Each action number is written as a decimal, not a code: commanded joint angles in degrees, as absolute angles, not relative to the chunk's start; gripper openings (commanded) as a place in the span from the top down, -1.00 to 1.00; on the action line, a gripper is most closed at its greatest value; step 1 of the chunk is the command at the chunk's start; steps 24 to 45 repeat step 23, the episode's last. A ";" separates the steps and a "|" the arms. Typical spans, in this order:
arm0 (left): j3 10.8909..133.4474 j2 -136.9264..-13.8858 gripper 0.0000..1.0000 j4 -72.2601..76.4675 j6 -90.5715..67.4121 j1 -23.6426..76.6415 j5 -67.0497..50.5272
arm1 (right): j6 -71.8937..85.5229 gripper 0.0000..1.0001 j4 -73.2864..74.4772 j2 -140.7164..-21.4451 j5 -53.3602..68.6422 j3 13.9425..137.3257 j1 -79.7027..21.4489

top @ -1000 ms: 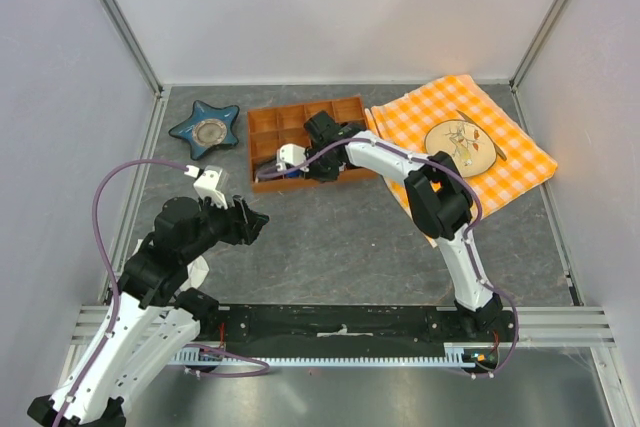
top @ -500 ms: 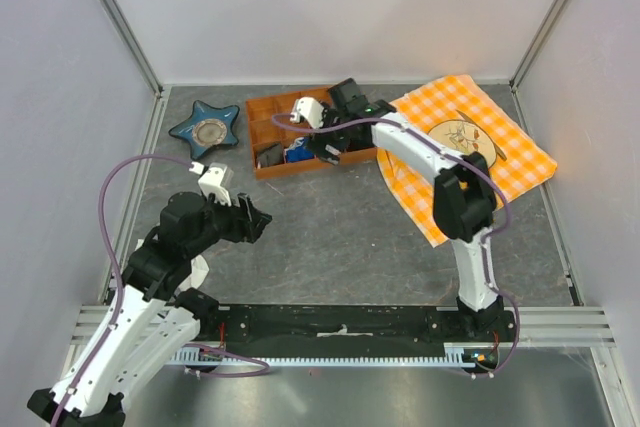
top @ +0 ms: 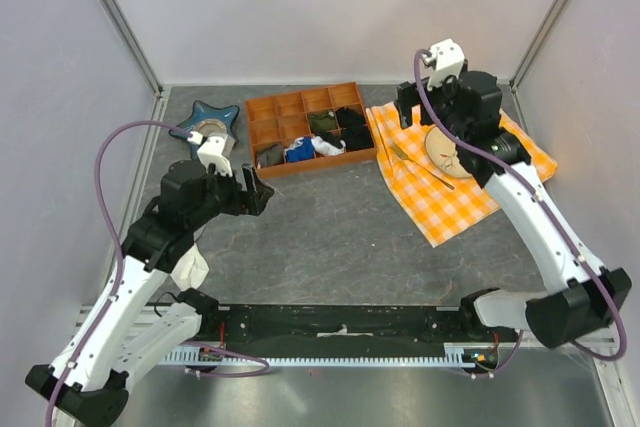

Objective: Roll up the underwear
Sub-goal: Move the storage box to the center of the board.

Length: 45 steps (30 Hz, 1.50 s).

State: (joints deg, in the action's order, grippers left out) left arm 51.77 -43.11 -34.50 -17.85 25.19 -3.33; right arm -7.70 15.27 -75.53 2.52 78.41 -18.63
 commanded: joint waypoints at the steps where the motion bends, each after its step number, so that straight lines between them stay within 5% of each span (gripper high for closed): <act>1: 57.56 -41.84 -0.78 -35.94 -15.47 24.87 -3.25 | -0.18 -0.96 12.57 -68.74 -10.54 72.70 -19.16; 45: 59.68 -33.84 -0.79 -42.98 -16.08 24.87 -3.60 | 2.11 -0.96 14.94 -58.89 -10.55 65.83 -17.67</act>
